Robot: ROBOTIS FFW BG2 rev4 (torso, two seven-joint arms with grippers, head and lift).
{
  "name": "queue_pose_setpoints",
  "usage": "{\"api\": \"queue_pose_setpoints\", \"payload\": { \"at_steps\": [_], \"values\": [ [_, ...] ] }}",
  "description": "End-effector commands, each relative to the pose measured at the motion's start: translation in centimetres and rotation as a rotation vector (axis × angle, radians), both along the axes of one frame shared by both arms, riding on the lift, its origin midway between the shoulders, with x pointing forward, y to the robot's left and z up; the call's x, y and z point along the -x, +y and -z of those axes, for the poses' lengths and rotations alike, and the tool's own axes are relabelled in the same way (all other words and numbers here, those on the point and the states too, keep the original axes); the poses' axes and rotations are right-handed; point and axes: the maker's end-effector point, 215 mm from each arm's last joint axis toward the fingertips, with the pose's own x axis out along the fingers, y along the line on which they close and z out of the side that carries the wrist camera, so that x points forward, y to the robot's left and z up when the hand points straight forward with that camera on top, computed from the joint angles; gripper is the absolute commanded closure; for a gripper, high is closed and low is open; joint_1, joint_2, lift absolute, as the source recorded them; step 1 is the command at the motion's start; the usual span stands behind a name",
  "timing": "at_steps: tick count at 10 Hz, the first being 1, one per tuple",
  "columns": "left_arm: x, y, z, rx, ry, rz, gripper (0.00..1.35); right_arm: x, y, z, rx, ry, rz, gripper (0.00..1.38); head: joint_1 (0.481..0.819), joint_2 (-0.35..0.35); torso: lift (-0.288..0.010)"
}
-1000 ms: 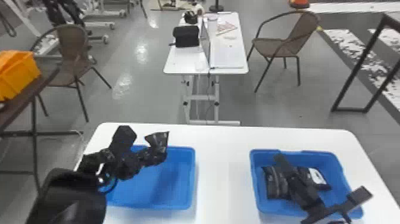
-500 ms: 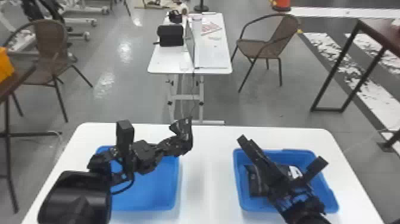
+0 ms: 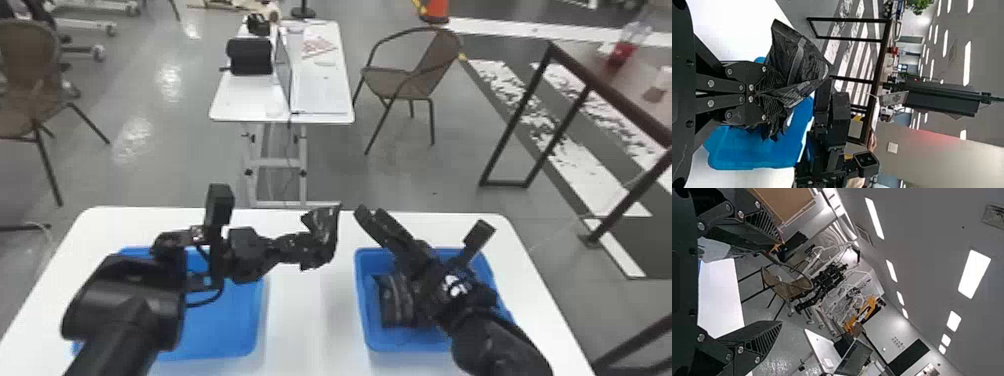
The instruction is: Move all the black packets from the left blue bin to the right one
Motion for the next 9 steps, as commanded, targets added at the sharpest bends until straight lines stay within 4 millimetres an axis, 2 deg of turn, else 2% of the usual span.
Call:
{"api": "queue_pose_setpoints", "payload": {
  "at_steps": [1,4,5,6,7,8,9],
  "values": [
    [0.1,-1.0,0.2,0.002,0.018,0.021,1.21,-0.9,0.8,-1.1,0.016,-0.020,-0.021,0.32,0.695,-0.140,0.000],
    [0.2,-1.5,0.4,-0.001,0.034,0.034,1.21,-0.3,5.1,-0.9,0.028,-0.001,-0.115,0.33,0.695,-0.124,0.000],
    [0.1,-1.7,0.2,-0.001,0.031,0.038,1.21,0.0,5.8,-0.2,0.046,0.011,-0.135,0.33,0.695,-0.112,0.000],
    [0.1,-1.7,0.3,-0.003,0.034,0.039,1.21,0.1,6.4,0.0,0.060,0.015,-0.150,0.49,0.695,-0.107,0.000],
    [0.1,-1.7,0.3,-0.003,0.034,0.039,1.21,0.2,6.8,0.5,0.087,0.026,-0.168,0.96,0.695,-0.099,0.000],
    [0.0,-1.7,0.2,0.000,0.031,0.038,1.21,0.4,6.9,0.9,0.111,0.028,-0.176,1.27,0.695,-0.093,0.000],
    [-0.1,-1.6,0.1,0.001,0.031,0.035,1.21,0.5,7.0,1.0,0.104,0.031,-0.175,1.28,0.695,-0.090,0.000]
  ]
}}
